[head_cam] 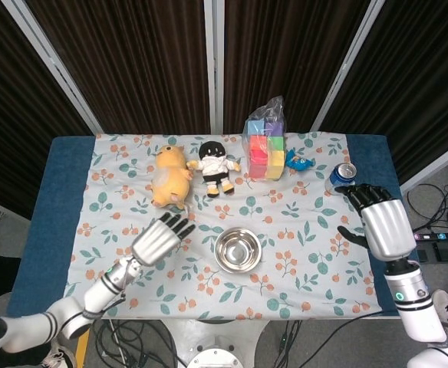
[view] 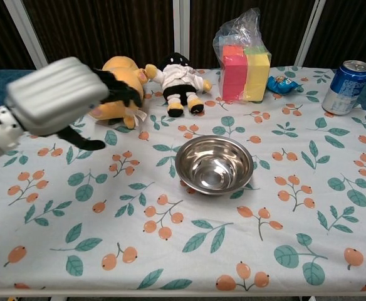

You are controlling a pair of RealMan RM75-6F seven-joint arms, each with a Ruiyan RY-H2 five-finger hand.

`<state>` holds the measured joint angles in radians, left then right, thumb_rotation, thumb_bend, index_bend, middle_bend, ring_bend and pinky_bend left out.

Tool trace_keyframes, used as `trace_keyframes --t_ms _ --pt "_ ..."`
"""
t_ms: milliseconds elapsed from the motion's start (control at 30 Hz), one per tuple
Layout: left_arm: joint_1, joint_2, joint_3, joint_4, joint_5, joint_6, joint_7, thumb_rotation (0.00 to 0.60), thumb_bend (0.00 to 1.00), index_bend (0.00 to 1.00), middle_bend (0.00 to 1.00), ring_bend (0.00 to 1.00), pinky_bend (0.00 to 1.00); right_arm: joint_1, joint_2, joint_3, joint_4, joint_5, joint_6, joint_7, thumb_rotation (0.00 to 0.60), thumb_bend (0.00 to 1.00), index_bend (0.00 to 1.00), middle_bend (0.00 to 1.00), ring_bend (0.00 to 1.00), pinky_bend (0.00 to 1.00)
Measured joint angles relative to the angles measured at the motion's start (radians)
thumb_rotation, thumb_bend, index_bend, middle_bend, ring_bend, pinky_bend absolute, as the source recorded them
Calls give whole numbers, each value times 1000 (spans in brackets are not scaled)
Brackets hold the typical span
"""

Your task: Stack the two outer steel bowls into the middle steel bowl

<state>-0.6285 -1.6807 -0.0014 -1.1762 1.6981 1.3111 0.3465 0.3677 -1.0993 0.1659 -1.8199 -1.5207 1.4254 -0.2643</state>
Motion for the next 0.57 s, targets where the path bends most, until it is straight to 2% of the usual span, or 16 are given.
trace_keyframes --t_ms 133,300,433,567 --pt "127 95 17 -127 -125 19 -97 600 133 325 336 245 374 -22 -45 -61 100 -47 -5 39 600 0 259 275 206 272" --pt "263 226 63 -220 -224 48 -243 600 124 305 309 215 339 -61 -108 -131 284 -97 6 138 600 0 139 138 80 184" --pt "334 250 75 -249 -246 112 -261 600 122 305 309 215 331 -111 -160 -168 412 -124 50 176 600 0 115 111 9 143" --pt "401 265 80 -274 -254 186 -255 600 121 305 309 215 330 -147 -186 -183 448 -119 68 192 600 0 101 112 0 134"
